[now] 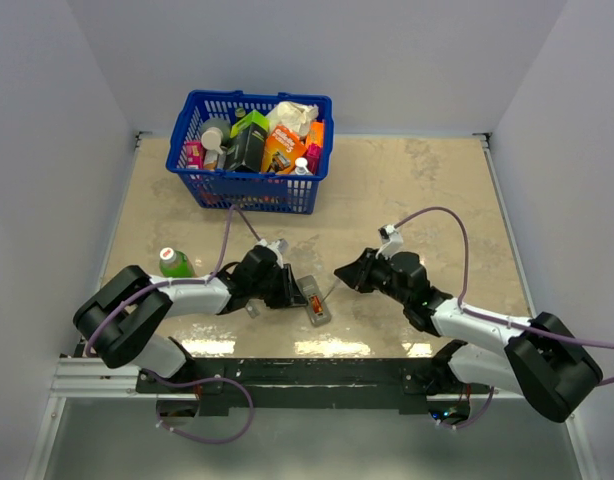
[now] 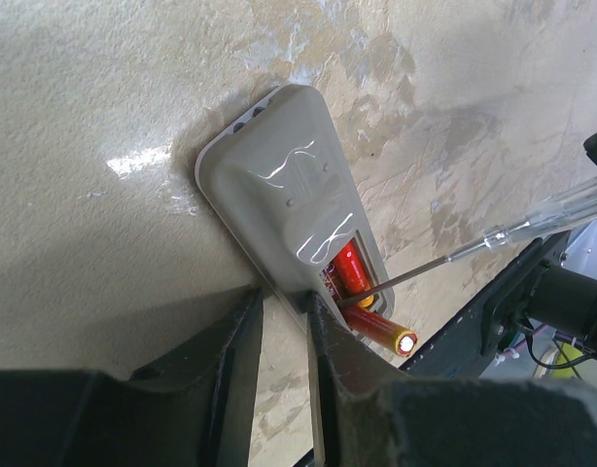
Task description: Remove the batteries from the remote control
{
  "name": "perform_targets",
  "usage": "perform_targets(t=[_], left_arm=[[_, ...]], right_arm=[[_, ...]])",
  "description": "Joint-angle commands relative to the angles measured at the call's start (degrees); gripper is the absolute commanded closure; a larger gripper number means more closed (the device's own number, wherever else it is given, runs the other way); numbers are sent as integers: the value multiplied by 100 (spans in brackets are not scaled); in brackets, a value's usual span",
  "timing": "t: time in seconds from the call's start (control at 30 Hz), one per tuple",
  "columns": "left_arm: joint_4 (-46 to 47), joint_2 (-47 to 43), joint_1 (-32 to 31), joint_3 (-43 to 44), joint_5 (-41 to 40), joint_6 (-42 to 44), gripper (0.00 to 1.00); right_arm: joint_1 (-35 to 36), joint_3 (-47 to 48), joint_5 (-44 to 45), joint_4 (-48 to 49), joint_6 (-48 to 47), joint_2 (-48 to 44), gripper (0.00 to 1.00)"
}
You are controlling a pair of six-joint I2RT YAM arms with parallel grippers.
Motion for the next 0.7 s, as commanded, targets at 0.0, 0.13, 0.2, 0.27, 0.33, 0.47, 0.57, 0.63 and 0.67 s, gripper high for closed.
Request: perform_targets(t=[0.0,0.13,0.2,0.27,0.33,0.47,0.57,0.63,0.67], left_arm=[[-30,279,-158,150,-382,153,70],[-101,226,-167,177,-426,161,70],[-109,191,-167,185,-435,161,70],[-101,200,-184,177,-453,161,70],[-83,217,-202,177,-453,153,70],[-57,279,-237,212,-453,135,70],[-83,314,-281,264,-470,126,70],[-92,341,-290,300,-479,117,70],[-92,367,-307,308,-488,117,70]], right_arm=[[-26,189,-130,-574,-509,-107,100],[-26,243,-174,-626,-518,-159,100],[-26,243,-192,-644,-518,-195,100],[-26,243,-209,-635,-518,-247,100],[-26,243,-262,-601,-509,-247,100],[-26,243,-306,-530,-509,-221,100],[-26,260,-341,-495,-544,-186,100],[-26,304,-376,-512,-553,-177,100],[-17,313,-394,-512,-553,-186,100]])
